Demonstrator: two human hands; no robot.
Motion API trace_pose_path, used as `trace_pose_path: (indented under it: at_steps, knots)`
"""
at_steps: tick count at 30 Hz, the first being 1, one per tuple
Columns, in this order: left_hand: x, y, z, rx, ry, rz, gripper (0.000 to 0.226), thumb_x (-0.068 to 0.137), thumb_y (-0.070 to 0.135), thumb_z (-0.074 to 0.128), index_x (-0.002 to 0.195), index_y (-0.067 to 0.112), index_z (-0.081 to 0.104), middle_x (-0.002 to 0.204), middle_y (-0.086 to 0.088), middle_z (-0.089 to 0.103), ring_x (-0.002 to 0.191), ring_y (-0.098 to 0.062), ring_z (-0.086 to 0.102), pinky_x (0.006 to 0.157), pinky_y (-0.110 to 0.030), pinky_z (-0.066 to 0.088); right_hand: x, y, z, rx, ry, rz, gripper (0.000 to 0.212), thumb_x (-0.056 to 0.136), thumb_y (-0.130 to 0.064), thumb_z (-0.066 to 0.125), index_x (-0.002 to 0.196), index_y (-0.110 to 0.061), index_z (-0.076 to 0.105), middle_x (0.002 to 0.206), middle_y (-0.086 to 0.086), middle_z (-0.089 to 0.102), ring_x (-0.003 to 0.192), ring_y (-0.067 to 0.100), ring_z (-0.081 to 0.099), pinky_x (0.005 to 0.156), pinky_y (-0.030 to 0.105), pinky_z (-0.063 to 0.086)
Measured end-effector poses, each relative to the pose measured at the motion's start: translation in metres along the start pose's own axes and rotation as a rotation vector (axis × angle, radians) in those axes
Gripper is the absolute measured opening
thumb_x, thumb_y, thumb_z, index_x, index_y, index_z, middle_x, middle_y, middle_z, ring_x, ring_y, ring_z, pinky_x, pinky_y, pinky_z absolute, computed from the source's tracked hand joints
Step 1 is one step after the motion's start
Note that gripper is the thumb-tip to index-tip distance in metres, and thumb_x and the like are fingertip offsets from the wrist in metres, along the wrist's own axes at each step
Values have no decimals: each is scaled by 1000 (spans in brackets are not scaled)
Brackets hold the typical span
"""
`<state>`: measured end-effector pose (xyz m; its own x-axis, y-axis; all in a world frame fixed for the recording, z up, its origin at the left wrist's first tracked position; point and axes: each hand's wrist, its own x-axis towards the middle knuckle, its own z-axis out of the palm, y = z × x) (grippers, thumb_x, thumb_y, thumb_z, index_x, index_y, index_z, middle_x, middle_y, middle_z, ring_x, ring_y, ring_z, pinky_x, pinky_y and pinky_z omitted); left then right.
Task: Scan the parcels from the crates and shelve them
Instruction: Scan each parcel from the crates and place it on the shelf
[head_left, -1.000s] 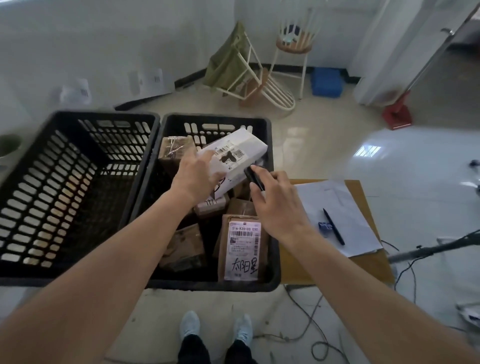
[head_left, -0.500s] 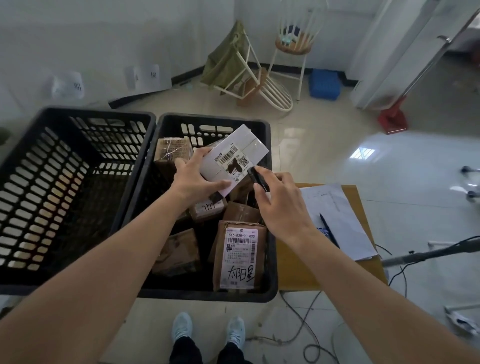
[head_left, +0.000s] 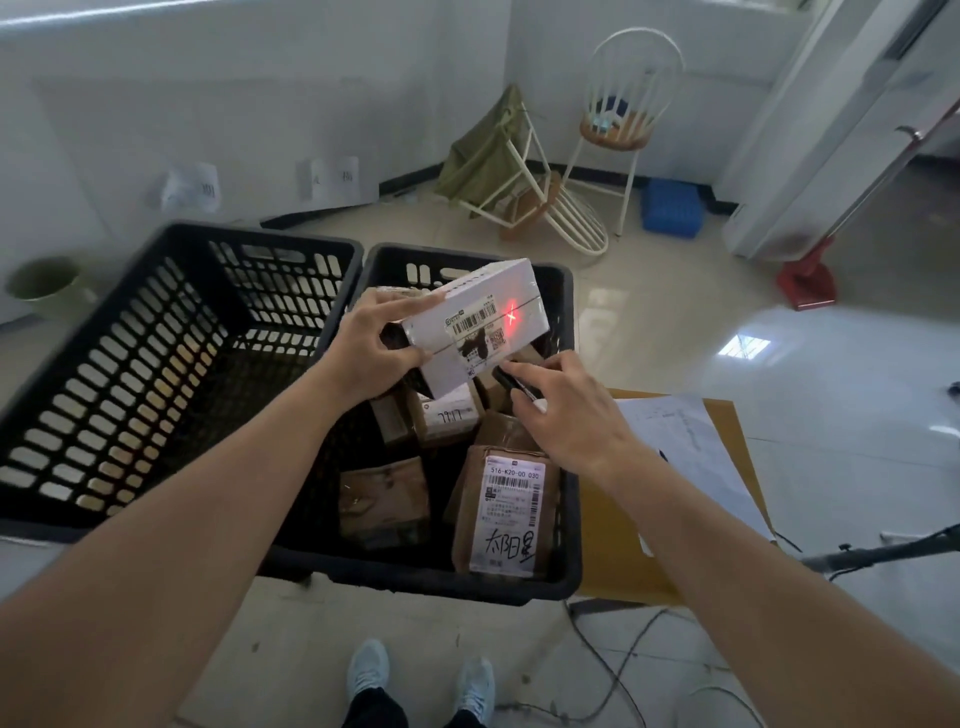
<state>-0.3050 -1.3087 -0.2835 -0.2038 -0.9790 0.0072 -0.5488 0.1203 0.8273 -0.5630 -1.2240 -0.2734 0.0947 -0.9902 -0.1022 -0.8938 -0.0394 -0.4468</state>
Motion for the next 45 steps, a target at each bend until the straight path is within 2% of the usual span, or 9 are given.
trace_pose_path:
  at_steps: [17, 20, 24, 28, 31, 33, 39, 42, 45]
  knots:
    - [-18, -8, -100, 153, 106, 148, 75, 84, 13, 86, 129, 67, 59, 137, 4, 47, 135, -28, 40, 117, -54, 41, -3, -88, -23, -286, -192, -115, 42, 109, -51, 49, 149, -58, 41, 136, 5, 42, 124, 35, 54, 107, 58, 49]
    - [-17, -9, -110, 24, 107, 112, 71, 85, 9, 83, 131, 60, 64, 139, 4, 48, 137, -23, 42, 117, -39, 42, 1, -94, -19, -90, -146, -70, 41, 108, -51, 50, 148, -58, 43, 137, 2, 43, 125, 30, 53, 109, 53, 49]
    - [-20, -2, -125, -174, 85, 77, 73, 84, 13, 81, 137, 59, 61, 141, 6, 51, 137, -18, 46, 122, -46, 35, 13, -110, -4, 311, 101, 39, 39, 109, -46, 53, 148, -47, 55, 132, 3, 57, 116, 23, 62, 106, 46, 52]
    - [-24, 0, -143, -407, -22, 49, 82, 82, 15, 83, 141, 62, 53, 146, -2, 51, 130, -28, 59, 110, -46, 52, 30, -146, 3, 664, 378, 180, 37, 110, -37, 55, 147, -40, 58, 125, -9, 67, 107, 10, 65, 101, 50, 57]
    - [-31, -5, -155, -537, -120, 9, 91, 76, 13, 86, 144, 61, 50, 150, -11, 41, 126, -36, 63, 100, -47, 59, 44, -178, 8, 836, 470, 200, 36, 108, -46, 50, 137, -67, 53, 149, -8, 57, 119, 15, 57, 104, 45, 49]
    - [-39, -7, -162, -594, -191, 8, 98, 77, 6, 86, 149, 60, 46, 153, -10, 37, 125, -35, 65, 99, -48, 60, 53, -194, 12, 925, 501, 218, 34, 100, -57, 46, 119, -86, 46, 153, -9, 53, 118, 20, 52, 98, 46, 44]
    - [-74, 0, -182, -406, -268, 79, 116, 85, 9, 86, 157, 65, 15, 163, 4, 35, 119, -28, 70, 100, -35, 58, 67, -223, 25, 1018, 496, 82, 39, 105, -58, 39, 139, -77, 44, 140, -1, 53, 127, 22, 59, 107, 55, 53]
    - [-97, 9, -189, -326, -165, 43, 114, 87, 12, 84, 160, 61, 11, 153, 7, 47, 114, -20, 72, 93, -27, 56, 69, -236, 27, 1104, 446, 8, 37, 112, -49, 40, 138, -74, 48, 135, -5, 52, 123, 20, 61, 103, 51, 57]
    - [-121, 15, -191, -283, 16, -3, 103, 88, 24, 85, 158, 62, 21, 141, 5, 59, 117, -16, 70, 102, -41, 55, 67, -245, 32, 1121, 388, -107, 38, 114, -46, 40, 143, -67, 49, 130, -10, 51, 120, 19, 62, 100, 48, 60]
